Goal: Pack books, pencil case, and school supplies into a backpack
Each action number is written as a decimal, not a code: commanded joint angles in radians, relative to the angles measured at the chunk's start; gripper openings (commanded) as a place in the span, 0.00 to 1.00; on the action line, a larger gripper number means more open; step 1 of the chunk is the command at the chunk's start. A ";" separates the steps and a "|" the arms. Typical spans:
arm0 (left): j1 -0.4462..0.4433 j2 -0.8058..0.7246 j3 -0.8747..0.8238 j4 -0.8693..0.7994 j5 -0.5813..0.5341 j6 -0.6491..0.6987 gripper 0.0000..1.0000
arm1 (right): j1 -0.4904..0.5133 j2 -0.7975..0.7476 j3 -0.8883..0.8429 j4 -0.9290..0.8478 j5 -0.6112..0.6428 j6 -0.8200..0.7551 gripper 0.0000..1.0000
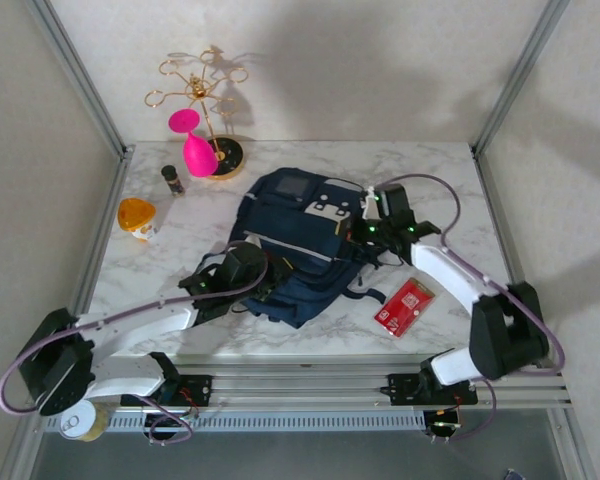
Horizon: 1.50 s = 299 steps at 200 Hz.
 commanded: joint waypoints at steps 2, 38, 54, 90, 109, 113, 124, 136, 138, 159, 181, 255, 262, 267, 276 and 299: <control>0.017 0.087 0.112 0.086 -0.003 0.102 0.00 | -0.014 -0.159 -0.080 0.029 0.039 0.058 0.00; 0.124 0.229 0.228 0.108 0.051 0.247 0.00 | -0.008 -0.152 -0.111 0.160 -0.024 0.149 0.00; 0.147 0.243 0.243 0.121 0.050 0.306 0.22 | -0.002 -0.129 -0.101 0.183 0.028 0.191 0.00; 0.129 0.164 0.258 -0.004 0.029 0.416 0.48 | 0.064 -0.126 -0.116 0.286 0.122 0.343 0.00; 0.075 0.075 0.228 -0.128 -0.071 0.361 0.49 | 0.096 -0.128 -0.122 0.318 0.163 0.410 0.00; 0.061 0.060 0.220 -0.141 -0.079 0.347 0.49 | 0.101 -0.127 -0.124 0.325 0.168 0.425 0.00; 0.021 0.029 0.206 -0.173 -0.100 0.304 0.49 | 0.114 -0.120 -0.122 0.337 0.176 0.458 0.00; -0.030 0.016 0.203 -0.187 -0.115 0.275 0.50 | 0.126 -0.111 -0.117 0.344 0.182 0.484 0.00; -0.038 0.018 0.206 -0.191 -0.119 0.272 0.50 | 0.127 -0.109 -0.117 0.346 0.182 0.488 0.00; -0.129 0.076 0.282 -0.271 -0.162 0.260 0.51 | 0.140 -0.104 -0.112 0.367 0.184 0.512 0.00; -0.171 0.182 0.367 -0.296 -0.161 0.275 0.49 | 0.147 -0.098 -0.097 0.359 0.189 0.510 0.00; -0.165 0.348 0.495 -0.297 -0.243 0.285 0.37 | 0.155 -0.084 -0.110 0.380 0.172 0.515 0.00; -0.160 0.360 0.506 -0.308 -0.252 0.284 0.36 | 0.156 -0.084 -0.111 0.381 0.171 0.515 0.00; -0.155 0.366 0.512 -0.316 -0.253 0.281 0.35 | 0.157 -0.085 -0.112 0.383 0.173 0.515 0.00; -0.147 0.373 0.511 -0.306 -0.252 0.277 0.33 | 0.160 -0.086 -0.117 0.386 0.176 0.515 0.00; -0.132 0.388 0.499 -0.276 -0.252 0.266 0.28 | 0.161 -0.086 -0.123 0.395 0.170 0.518 0.00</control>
